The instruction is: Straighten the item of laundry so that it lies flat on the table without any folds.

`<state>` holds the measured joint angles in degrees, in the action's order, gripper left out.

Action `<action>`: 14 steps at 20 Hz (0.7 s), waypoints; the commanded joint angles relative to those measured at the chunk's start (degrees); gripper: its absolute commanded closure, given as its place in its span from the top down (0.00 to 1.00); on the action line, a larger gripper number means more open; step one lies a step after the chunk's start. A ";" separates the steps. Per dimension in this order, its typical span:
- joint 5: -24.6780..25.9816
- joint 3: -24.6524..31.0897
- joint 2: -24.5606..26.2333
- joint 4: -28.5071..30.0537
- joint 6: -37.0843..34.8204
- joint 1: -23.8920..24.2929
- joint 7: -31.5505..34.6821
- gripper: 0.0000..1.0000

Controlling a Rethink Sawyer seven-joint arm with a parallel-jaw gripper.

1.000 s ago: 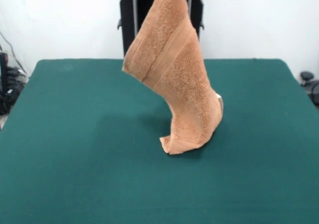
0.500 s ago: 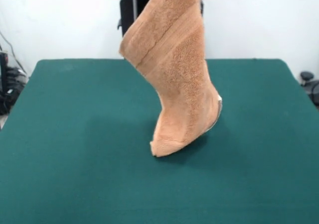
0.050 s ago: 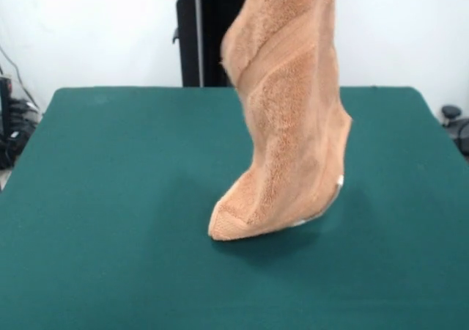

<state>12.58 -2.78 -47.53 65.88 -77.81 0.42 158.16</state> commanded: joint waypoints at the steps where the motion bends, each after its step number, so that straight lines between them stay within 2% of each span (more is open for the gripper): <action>1: 2.79 7.37 5.34 -5.78 -4.99 -0.58 -11.96 0.00; 5: 2.75 8.04 6.70 -8.47 -6.99 0.26 -14.49 0.00; 14: 2.33 7.59 5.91 -8.22 -7.42 0.95 -17.24 0.00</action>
<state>13.05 -1.87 -41.70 58.04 -79.32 1.30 158.15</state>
